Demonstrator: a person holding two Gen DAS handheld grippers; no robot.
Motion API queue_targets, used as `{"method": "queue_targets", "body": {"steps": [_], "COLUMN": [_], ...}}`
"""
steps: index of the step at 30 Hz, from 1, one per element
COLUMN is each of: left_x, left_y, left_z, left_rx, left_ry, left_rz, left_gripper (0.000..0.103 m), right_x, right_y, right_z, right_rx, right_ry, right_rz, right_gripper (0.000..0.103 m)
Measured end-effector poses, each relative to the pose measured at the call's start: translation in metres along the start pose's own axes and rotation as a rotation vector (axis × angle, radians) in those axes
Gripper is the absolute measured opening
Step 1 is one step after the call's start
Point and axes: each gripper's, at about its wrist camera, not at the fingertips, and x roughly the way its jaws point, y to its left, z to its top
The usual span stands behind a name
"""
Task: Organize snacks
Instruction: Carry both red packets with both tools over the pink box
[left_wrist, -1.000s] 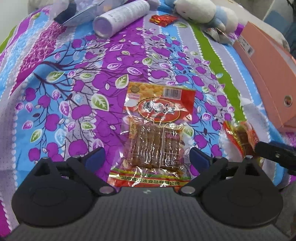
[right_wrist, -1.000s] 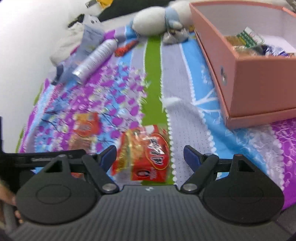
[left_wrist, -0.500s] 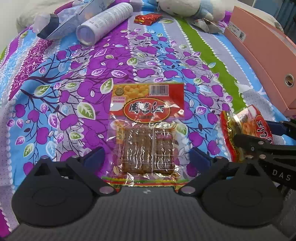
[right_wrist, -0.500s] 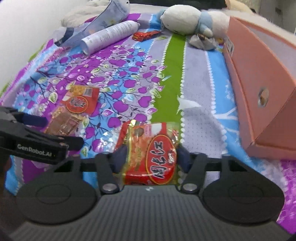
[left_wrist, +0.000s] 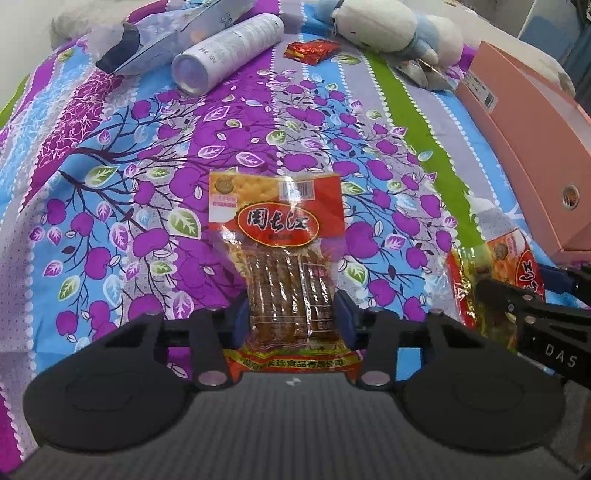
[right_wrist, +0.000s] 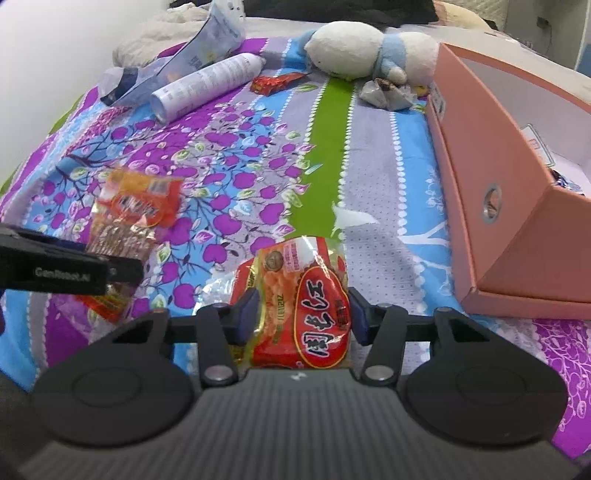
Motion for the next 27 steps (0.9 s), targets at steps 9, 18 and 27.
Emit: {"method": "queue_targets", "body": {"steps": [9, 18, 27], "left_x": [-0.015, -0.042, -0.074], "left_y": [0.001, -0.007, -0.030], "left_z": [0.008, 0.028, 0.049], "left_rx": [-0.053, -0.068, -0.045], "left_ry": [-0.021, -0.071, -0.145], "left_rz": [-0.057, -0.108, -0.165], "left_gripper": [0.051, 0.051, 0.051], "right_x": [-0.012, -0.035, -0.069], "right_y": [-0.008, -0.012, -0.018], "right_z": [0.008, 0.023, 0.042], "right_rx": [0.016, 0.016, 0.027], "right_ry": [-0.032, -0.084, -0.172], "right_rz": [-0.028, -0.048, -0.070], "right_gripper": [0.054, 0.054, 0.054]}}
